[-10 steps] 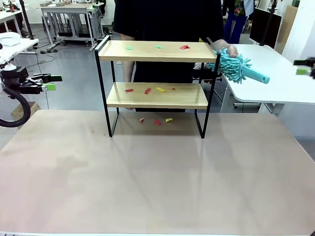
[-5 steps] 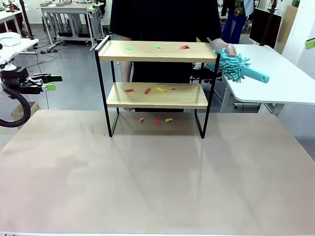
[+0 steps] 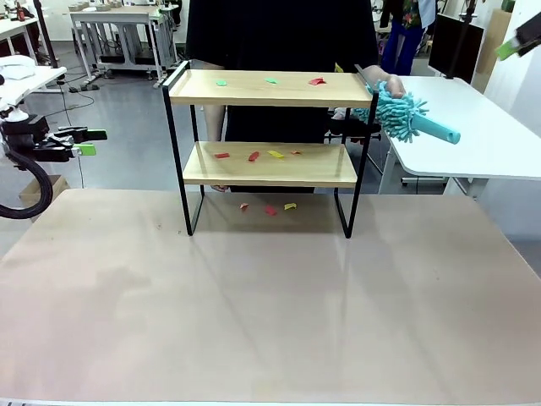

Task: Clean the shelf.
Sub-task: Pick up the Duster handed by the human.

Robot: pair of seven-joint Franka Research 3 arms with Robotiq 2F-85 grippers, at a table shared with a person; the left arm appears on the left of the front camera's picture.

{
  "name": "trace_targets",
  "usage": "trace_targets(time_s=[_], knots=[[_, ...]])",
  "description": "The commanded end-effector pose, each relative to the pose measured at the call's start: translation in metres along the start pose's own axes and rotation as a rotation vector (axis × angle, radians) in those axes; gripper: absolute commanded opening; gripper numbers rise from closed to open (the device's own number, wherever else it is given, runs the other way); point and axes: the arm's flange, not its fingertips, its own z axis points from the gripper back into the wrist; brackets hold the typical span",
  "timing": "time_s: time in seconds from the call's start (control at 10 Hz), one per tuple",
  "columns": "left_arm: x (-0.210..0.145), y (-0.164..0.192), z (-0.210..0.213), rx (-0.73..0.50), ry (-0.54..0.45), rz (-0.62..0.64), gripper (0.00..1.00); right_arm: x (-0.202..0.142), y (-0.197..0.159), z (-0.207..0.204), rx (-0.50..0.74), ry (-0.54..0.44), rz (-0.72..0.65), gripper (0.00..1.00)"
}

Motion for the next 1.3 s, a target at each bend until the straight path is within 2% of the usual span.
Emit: trace_targets(time_s=[0.0, 0.2, 0.3, 0.4, 0.8, 1.0, 1.2], knots=[[0.002, -0.001, 0.000, -0.002, 0.002, -0.011, 1.00, 0.000, 0.032, -0.051, -0.078, 0.065, -0.002, 1.00], [0.002, -0.001, 0.000, -0.002, 0.002, -0.011, 1.00, 0.001, 0.043, -0.066, -0.164, 0.039, -0.021, 1.00], [0.002, -0.001, 0.000, -0.002, 0.002, -0.011, 1.00, -0.005, 0.040, -0.054, -0.128, -0.032, -0.020, 1.00], [0.002, -0.001, 0.000, -0.002, 0.002, -0.011, 1.00, 0.008, 0.044, -0.074, -0.093, 0.050, 0.025, 1.00], [0.002, -0.001, 0.000, -0.002, 0.002, -0.011, 1.00, 0.005, 0.045, -0.076, -0.096, 0.035, 0.018, 1.00], [0.002, -0.001, 0.000, -0.002, 0.002, -0.011, 1.00, 0.000, 0.069, -0.076, -0.170, 0.124, -0.050, 1.00], [0.002, -0.001, 0.000, -0.002, 0.002, -0.011, 1.00, -0.006, 0.072, -0.088, -0.207, 0.168, -0.085, 1.00]])
